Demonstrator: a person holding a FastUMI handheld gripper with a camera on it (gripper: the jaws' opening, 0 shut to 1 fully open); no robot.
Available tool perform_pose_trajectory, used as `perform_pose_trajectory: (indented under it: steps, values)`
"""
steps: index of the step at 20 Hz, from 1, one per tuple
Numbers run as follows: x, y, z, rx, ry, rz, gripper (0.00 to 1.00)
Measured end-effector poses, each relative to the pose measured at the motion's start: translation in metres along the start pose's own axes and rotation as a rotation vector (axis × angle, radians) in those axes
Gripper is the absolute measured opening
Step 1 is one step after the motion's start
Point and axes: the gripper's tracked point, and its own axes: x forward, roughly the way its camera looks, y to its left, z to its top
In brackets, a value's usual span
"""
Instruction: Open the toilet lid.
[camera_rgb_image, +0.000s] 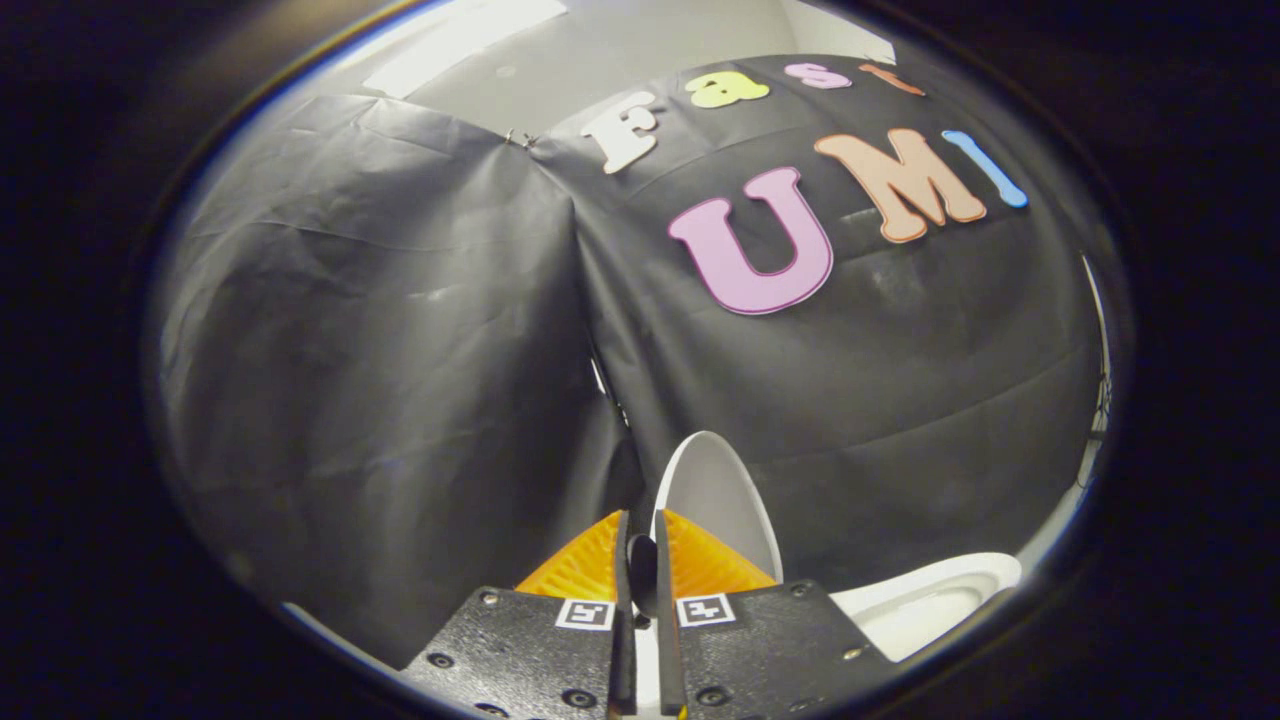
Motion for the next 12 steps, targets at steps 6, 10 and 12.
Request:
perform_pose_trajectory:
  steps: [6, 10, 12]
  values:
    - [0.010, 0.021, -0.010, -0.021, 0.024, 0.035, 0.09]
    - [0.017, 0.032, -0.012, -0.025, 0.035, 0.058, 0.10]
    - [0.022, 0.038, -0.014, -0.028, 0.047, 0.076, 0.10]
